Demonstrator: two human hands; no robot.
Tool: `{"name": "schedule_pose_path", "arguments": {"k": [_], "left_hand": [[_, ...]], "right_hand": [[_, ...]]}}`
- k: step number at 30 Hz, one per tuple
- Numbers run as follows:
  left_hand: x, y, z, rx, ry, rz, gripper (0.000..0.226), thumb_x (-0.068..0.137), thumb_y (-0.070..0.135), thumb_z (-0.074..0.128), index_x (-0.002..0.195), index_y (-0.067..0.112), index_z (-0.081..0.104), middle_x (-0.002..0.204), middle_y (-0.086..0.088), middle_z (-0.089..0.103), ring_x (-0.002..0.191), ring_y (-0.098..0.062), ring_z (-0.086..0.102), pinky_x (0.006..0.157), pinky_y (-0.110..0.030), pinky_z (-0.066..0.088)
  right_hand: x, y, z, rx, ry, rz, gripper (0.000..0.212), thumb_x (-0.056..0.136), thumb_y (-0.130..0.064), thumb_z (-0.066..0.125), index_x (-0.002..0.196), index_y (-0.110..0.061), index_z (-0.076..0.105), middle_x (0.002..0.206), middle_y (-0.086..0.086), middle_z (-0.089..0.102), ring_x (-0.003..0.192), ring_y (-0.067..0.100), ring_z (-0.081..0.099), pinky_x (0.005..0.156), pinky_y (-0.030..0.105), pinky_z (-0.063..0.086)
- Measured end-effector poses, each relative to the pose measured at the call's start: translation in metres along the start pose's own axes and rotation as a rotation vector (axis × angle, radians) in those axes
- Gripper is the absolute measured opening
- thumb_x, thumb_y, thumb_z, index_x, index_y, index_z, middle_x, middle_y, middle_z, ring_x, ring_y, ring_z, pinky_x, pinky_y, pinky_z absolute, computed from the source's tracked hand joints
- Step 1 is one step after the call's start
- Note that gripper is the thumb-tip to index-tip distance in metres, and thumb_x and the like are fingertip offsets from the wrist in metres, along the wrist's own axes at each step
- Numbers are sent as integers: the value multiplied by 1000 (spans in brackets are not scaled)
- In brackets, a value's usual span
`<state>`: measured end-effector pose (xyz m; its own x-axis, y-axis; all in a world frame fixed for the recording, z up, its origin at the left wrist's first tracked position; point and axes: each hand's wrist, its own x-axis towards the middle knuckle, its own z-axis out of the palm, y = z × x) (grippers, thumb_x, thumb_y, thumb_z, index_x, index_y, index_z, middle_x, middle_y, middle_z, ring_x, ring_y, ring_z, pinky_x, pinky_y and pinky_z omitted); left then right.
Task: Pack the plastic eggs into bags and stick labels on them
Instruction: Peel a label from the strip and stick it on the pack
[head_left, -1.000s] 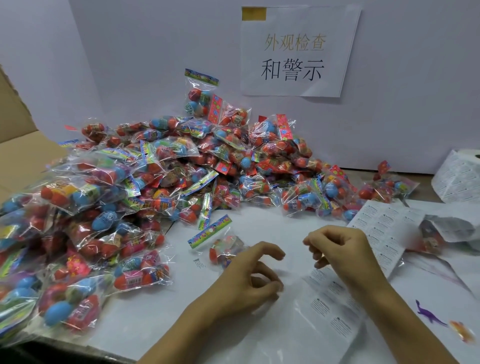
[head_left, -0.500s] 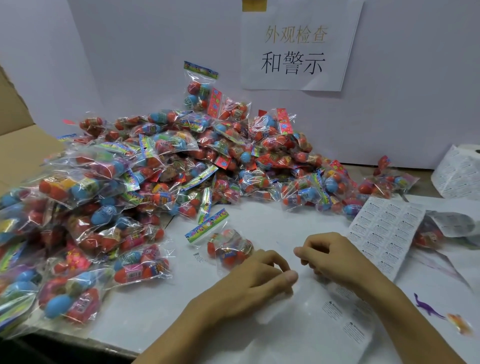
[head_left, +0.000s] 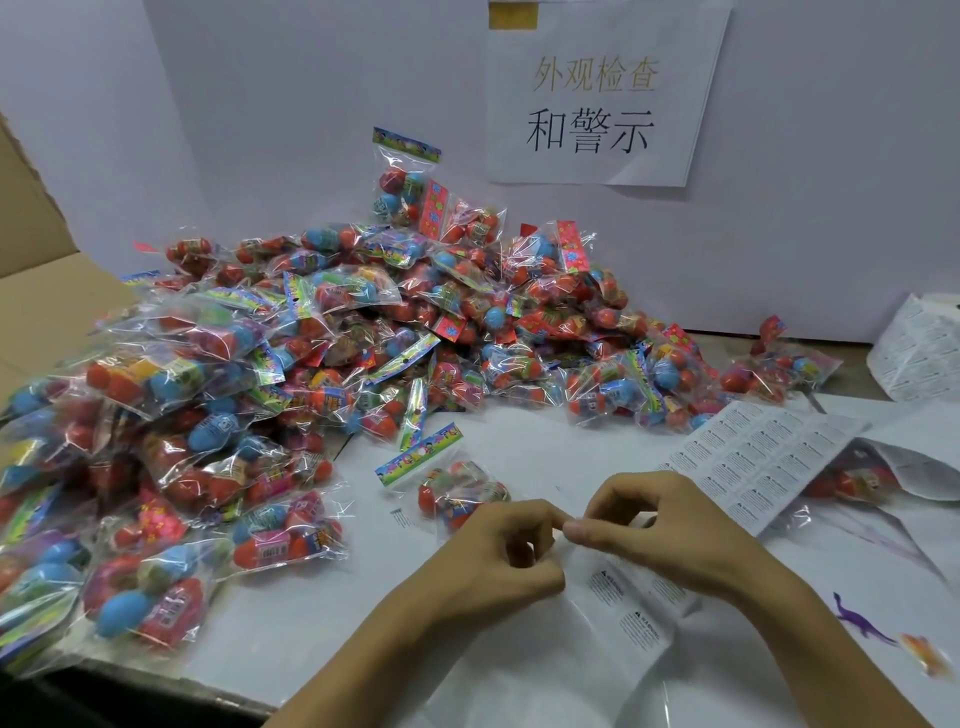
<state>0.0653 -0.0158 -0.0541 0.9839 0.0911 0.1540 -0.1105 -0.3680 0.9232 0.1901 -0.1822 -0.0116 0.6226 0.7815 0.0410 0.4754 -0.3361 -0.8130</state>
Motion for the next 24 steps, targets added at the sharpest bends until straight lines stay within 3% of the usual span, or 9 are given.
{"name": "schedule_pose_path", "arguments": {"k": [3,7,10,12,14,16,18,20,24], "left_hand": [[0,0,-2,12,-14,23,35,76,17,56,97,-10,62,78,26,65,66,-13,45,62,-28,39],[0,-2,-1,-17,-2,1,10,77,12,58,81,13,66,73,21,63,62,-12,43,61,-28,36],[0,-2,1,-32,2,-7,15,75,13,57,83,1,62,78,23,64,62,-12,41,59,-27,35],[0,-2,2,-30,44,-4,8,73,13,60,72,7,55,92,17,66,63,-12,42,61,-24,36],[1,-3,3,-16,88,-6,7,75,15,64,76,13,58,102,10,66,66,-11,49,64,-21,41],[0,-4,3,-87,72,-39,23,79,19,69,100,26,63,101,6,67,76,-11,61,74,-23,51],[0,-6,1,-105,70,-35,38,86,16,72,120,29,60,116,4,67,100,-9,68,91,-24,54],[3,-4,0,-71,136,22,28,91,20,71,118,19,67,130,3,61,119,-12,64,101,-26,52],[7,6,-4,-254,219,-30,36,93,42,63,106,11,76,109,-7,72,103,-24,73,93,-38,58]], "right_hand": [[1,3,1,-37,19,-33,22,72,-48,84,77,-28,78,78,-12,75,76,5,70,64,14,51],[2,7,0,-19,22,-63,5,80,-34,82,77,-31,79,78,-13,75,78,5,70,65,13,49],[5,11,0,-16,53,-44,15,83,-23,79,70,-29,78,73,-10,74,72,5,68,63,12,46],[7,12,1,-8,184,-31,20,84,-17,77,65,-25,75,69,-8,72,66,4,65,63,16,48],[8,13,-1,94,433,-30,19,86,-19,75,68,-22,72,70,-7,70,66,6,63,67,30,53],[6,12,-3,139,610,-71,16,86,-32,74,73,-23,71,75,-11,70,70,7,64,67,31,54],[4,8,2,101,628,-151,23,81,-48,70,75,-27,70,77,-15,70,74,6,65,63,22,52],[3,5,11,36,589,-248,25,78,-50,70,75,-25,70,76,-14,68,74,8,66,60,17,51],[4,6,22,-83,530,-384,18,81,-35,78,78,-18,73,75,-11,67,73,12,64,62,22,51]]}}
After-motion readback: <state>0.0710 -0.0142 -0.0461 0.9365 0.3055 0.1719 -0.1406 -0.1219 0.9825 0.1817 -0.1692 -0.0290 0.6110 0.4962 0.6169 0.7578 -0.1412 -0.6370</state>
